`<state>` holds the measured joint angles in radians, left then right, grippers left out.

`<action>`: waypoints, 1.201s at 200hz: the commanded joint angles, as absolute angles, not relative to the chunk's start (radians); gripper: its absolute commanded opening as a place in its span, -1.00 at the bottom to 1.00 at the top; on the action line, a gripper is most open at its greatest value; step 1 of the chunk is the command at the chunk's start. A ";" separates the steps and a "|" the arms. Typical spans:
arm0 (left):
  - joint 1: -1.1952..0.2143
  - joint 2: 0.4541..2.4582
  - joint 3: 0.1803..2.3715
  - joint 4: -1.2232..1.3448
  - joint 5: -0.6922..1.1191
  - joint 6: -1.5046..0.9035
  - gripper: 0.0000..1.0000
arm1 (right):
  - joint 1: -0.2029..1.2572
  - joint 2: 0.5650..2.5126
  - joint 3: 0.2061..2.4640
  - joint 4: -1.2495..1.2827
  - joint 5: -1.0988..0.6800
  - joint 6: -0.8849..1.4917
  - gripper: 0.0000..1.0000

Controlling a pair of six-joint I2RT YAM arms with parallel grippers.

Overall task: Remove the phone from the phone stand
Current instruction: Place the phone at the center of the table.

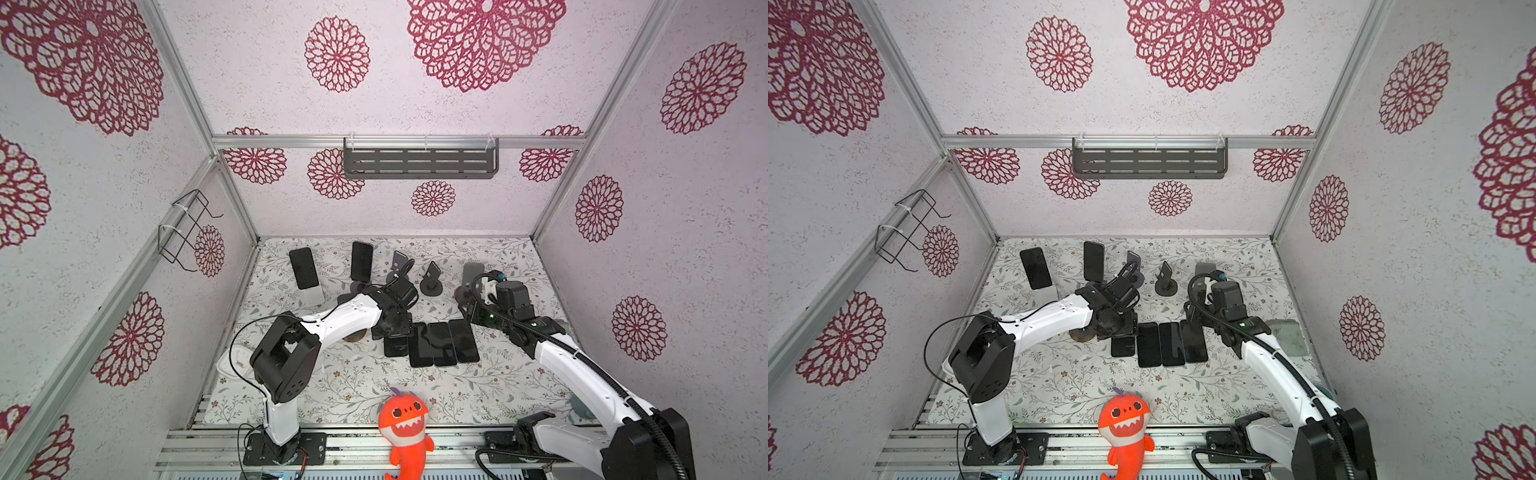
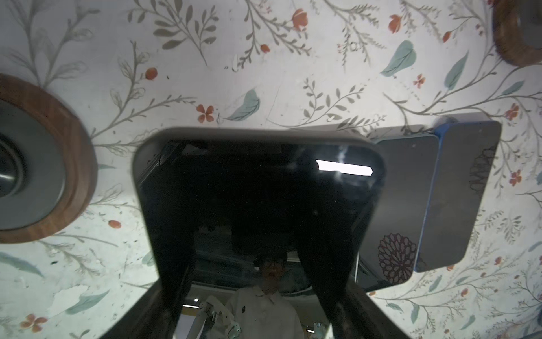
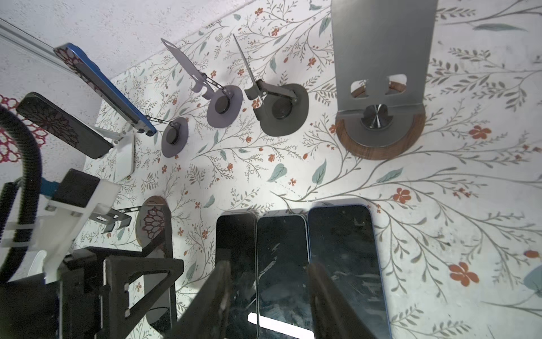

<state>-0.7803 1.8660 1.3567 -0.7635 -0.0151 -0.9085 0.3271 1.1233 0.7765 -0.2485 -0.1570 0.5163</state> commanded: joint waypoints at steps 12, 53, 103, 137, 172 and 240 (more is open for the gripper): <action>-0.803 1.888 1.356 -0.712 -0.013 -0.946 0.23 | 0.319 1.105 0.780 -0.236 -0.142 0.534 -0.07; -0.816 1.907 1.323 -0.674 -0.006 -0.968 0.24 | 0.319 1.116 0.796 -0.225 -0.140 0.535 -0.07; -0.816 1.917 1.301 -0.670 -0.021 -0.982 0.27 | 0.319 1.111 0.783 -0.224 -0.135 0.537 -0.07; -0.816 1.919 1.287 -0.664 -0.022 -0.996 0.37 | 0.319 1.106 0.774 -0.224 -0.127 0.538 -0.07; -0.816 1.929 1.269 -0.645 -0.002 -1.001 0.57 | 0.319 1.103 0.772 -0.227 -0.122 0.541 -0.07; -0.816 1.932 1.264 -0.623 0.016 -0.999 0.85 | 0.319 1.091 0.766 -0.233 -0.113 0.544 -0.07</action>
<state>-0.8177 1.9198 1.2694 -0.6563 0.0090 -0.9844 0.3233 1.1217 0.7738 -0.2440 -0.1314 0.5259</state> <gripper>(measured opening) 0.923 0.465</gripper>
